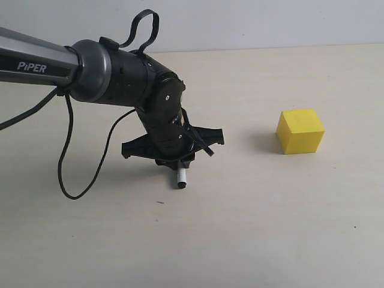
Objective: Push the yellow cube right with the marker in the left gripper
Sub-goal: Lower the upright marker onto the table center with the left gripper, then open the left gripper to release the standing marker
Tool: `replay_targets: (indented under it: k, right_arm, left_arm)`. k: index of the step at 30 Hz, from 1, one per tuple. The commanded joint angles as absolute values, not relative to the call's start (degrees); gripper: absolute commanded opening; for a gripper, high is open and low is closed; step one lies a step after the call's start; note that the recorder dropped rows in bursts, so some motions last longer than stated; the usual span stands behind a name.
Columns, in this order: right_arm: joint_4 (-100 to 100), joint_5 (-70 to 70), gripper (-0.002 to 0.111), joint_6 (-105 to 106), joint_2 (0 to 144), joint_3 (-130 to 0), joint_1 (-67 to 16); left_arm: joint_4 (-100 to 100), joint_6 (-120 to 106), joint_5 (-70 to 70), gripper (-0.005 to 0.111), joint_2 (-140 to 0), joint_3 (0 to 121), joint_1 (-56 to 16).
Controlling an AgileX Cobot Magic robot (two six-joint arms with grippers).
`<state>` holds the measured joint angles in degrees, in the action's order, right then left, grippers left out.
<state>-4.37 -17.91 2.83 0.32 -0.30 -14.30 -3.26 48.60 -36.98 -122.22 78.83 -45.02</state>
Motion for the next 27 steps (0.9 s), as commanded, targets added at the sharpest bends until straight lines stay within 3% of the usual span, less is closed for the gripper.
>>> replay_targets:
  k: [1,13,24,27]
  right_arm:
    - [-4.4,-17.1,0.0,2.9,0.0,0.0,-14.0]
    - [-4.4,-17.1,0.0,2.9,0.0,0.0,-14.0]
    - [-4.4,-17.1,0.0,2.9,0.0,0.0,-14.0]
    - [-4.4,-17.1,0.0,2.9,0.0,0.0,-14.0]
  left_arm:
    - [-3.7,48.8,-37.8,0.002,-122.5,78.8,-45.1]
    - [-3.7,48.5,-37.8,0.048,-122.5,78.8,-45.1]
    - [-4.3,41.5,-37.2,0.049,-116.5,78.8,-45.1]
    - [-5.2,37.6,-37.1,0.043,-114.0,78.8,-45.1]
